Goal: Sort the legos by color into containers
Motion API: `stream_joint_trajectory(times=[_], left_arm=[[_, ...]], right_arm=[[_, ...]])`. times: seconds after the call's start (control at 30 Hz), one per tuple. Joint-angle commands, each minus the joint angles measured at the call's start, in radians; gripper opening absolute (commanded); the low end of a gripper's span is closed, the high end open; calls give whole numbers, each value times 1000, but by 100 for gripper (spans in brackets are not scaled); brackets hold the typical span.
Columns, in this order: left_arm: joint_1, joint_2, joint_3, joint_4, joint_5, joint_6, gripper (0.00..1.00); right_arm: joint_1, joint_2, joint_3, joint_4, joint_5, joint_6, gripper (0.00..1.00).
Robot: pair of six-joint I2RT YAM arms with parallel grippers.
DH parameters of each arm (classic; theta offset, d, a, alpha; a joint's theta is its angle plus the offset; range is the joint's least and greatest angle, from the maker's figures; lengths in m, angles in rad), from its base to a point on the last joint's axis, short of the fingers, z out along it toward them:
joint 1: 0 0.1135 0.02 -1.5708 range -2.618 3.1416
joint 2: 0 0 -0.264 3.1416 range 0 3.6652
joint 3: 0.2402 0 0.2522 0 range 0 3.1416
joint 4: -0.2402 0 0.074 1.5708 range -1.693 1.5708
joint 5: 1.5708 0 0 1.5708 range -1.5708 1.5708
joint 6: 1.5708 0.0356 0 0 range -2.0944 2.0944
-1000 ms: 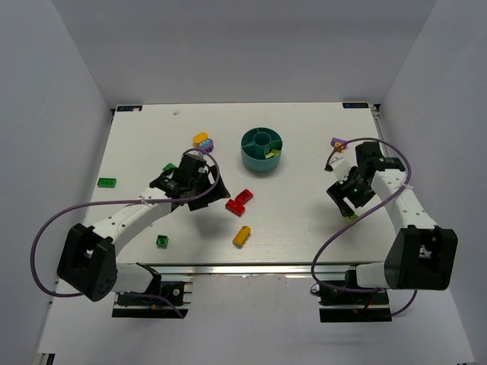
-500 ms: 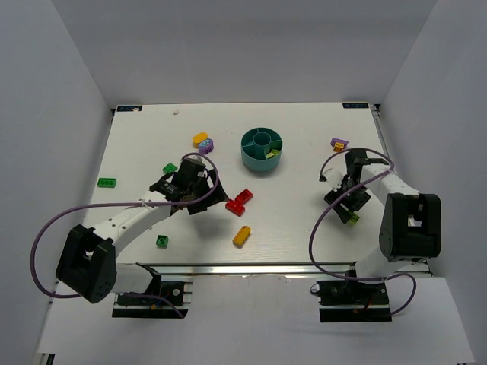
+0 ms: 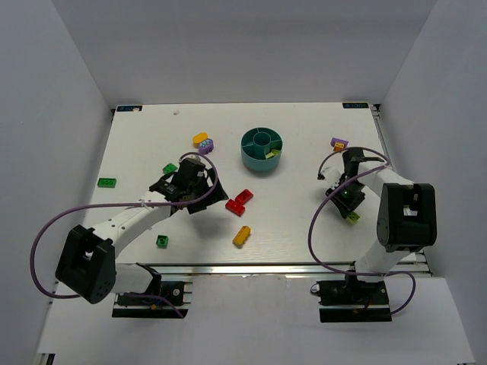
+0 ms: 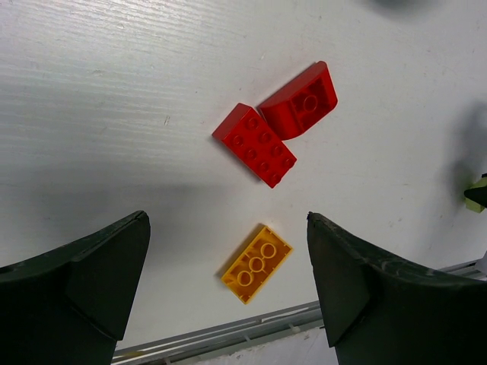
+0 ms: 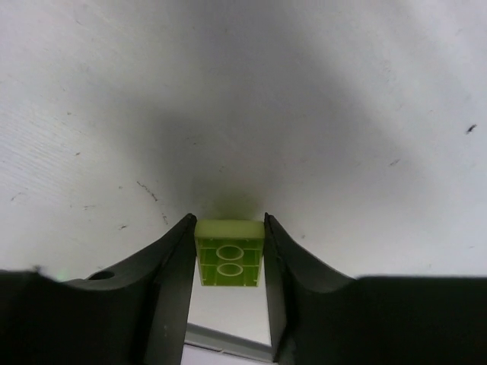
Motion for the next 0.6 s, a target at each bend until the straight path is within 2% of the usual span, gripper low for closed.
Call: stream_joint_trajectory(times=[0.0, 0.13, 0.27, 0.37, 0.4, 0.43, 0.47, 0.5, 0.53, 0.57], left_arm=[[-3, -49, 5, -6, -28, -5, 93], [-3, -61, 2, 5, -26, -11, 93], [-3, -94, -18, 43, -14, -29, 93], [-3, -114, -38, 70, -8, -49, 93], [-3, -123, -41, 78, -8, -53, 93], [-3, -127, -44, 80, -8, -57, 93], [-3, -130, -47, 84, -8, -63, 93], [-3, -137, -50, 83, -8, -66, 93], [-3, -138, -50, 81, -8, -69, 93], [-3, -140, -50, 80, -8, -76, 93]], right_arm=[[4, -11, 70, -19, -30, -1, 22], [5, -43, 159, -71, -185, 21, 2], [15, -75, 282, -82, -397, 102, 0], [31, -123, 316, 41, -574, 232, 0], [41, -158, 308, 94, -620, 272, 0], [47, -181, 292, 244, -673, 376, 0], [54, -201, 243, 336, -688, 427, 0], [73, -241, 214, 541, -693, 543, 0], [82, -256, 183, 644, -682, 544, 0], [90, -264, 139, 733, -670, 665, 0]])
